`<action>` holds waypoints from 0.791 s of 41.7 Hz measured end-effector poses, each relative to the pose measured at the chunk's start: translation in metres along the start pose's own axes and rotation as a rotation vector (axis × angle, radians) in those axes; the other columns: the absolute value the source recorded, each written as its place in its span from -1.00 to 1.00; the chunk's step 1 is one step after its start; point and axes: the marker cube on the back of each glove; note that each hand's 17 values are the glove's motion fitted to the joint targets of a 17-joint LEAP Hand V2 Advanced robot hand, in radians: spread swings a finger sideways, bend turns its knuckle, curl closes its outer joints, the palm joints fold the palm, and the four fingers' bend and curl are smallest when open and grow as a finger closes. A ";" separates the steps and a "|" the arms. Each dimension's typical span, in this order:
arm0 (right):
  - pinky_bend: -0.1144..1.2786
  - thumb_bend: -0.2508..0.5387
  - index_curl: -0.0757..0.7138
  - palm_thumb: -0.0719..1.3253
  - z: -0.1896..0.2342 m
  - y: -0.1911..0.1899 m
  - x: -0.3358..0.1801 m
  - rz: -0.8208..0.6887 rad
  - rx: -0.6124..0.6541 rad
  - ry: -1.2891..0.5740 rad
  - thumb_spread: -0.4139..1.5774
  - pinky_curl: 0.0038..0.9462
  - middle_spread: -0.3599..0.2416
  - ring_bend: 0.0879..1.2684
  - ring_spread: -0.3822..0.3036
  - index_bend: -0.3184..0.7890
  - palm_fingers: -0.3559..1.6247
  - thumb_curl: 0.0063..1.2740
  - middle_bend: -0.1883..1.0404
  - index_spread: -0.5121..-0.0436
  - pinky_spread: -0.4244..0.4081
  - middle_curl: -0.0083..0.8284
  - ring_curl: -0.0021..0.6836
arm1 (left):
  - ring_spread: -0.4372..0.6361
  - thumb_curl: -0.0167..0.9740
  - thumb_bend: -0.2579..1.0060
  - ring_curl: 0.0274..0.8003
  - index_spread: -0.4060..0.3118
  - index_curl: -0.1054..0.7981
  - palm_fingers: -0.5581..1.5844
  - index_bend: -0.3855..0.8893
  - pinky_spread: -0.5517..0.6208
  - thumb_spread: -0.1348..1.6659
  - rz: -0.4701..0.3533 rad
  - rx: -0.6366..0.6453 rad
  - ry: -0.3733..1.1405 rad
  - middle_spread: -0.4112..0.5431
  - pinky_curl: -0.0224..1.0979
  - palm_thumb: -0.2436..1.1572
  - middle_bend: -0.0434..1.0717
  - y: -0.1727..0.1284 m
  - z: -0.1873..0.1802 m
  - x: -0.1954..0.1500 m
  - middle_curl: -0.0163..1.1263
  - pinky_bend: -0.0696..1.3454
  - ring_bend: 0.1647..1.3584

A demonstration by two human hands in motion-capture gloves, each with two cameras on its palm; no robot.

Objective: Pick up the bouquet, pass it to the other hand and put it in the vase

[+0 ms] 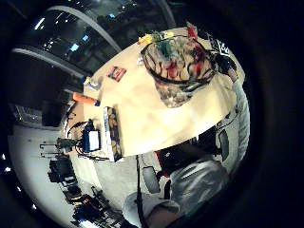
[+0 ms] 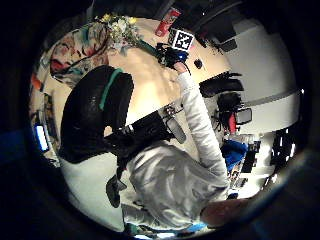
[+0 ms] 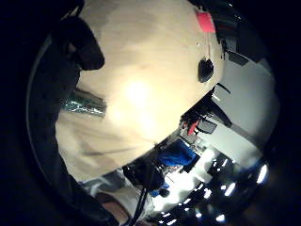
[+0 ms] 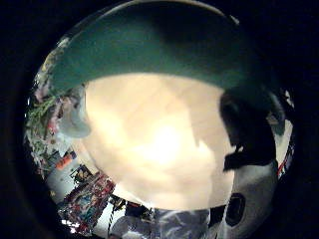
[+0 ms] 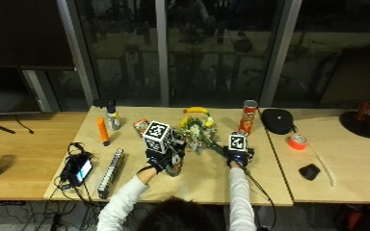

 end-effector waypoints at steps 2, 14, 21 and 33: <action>0.09 -0.22 -0.23 0.36 0.000 0.001 -0.001 0.000 -0.008 0.011 0.45 -0.29 -0.20 -0.12 -0.48 -0.10 0.36 -0.42 -0.27 -0.05 -0.39 -0.02 0.07 | 0.56 -0.40 -0.61 -0.42 0.07 0.18 -0.19 -0.06 0.65 0.57 -0.003 -0.003 0.004 0.31 -0.41 -0.15 -0.64 0.002 -0.001 -0.001 -0.53 -0.64 -0.57; 0.19 -0.18 -0.13 0.53 0.014 -0.011 -0.004 0.003 0.272 -0.249 0.49 -0.15 -0.36 0.29 -0.53 -0.14 0.87 -0.35 0.12 0.10 -0.57 0.26 0.39 | 0.55 -0.40 -0.61 -0.42 0.07 0.19 -0.19 -0.06 0.65 0.57 -0.059 -0.075 0.004 0.31 -0.41 -0.15 -0.64 -0.004 -0.002 -0.023 -0.53 -0.64 -0.58; 0.23 -0.43 0.12 0.34 0.009 -0.017 -0.006 0.006 0.453 -0.451 0.52 -0.05 -0.35 0.44 -0.48 0.21 0.89 -0.43 0.49 0.16 -0.51 0.47 0.57 | 0.55 -0.40 -0.61 -0.41 0.07 0.20 -0.19 -0.06 0.64 0.57 -0.068 -0.103 0.037 0.31 -0.42 -0.15 -0.64 -0.005 -0.007 -0.027 -0.52 -0.64 -0.59; 0.35 -0.32 0.42 0.46 -0.073 0.029 -0.016 -0.226 0.683 -1.090 0.52 0.11 -0.28 0.61 -0.43 0.50 0.78 -0.38 0.72 0.26 -0.46 0.60 0.72 | 0.54 -0.40 -0.61 -0.40 0.07 0.21 -0.17 -0.05 0.62 0.57 -0.052 -0.051 0.202 0.29 -0.42 -0.15 -0.64 -0.025 -0.022 -0.022 -0.51 -0.64 -0.60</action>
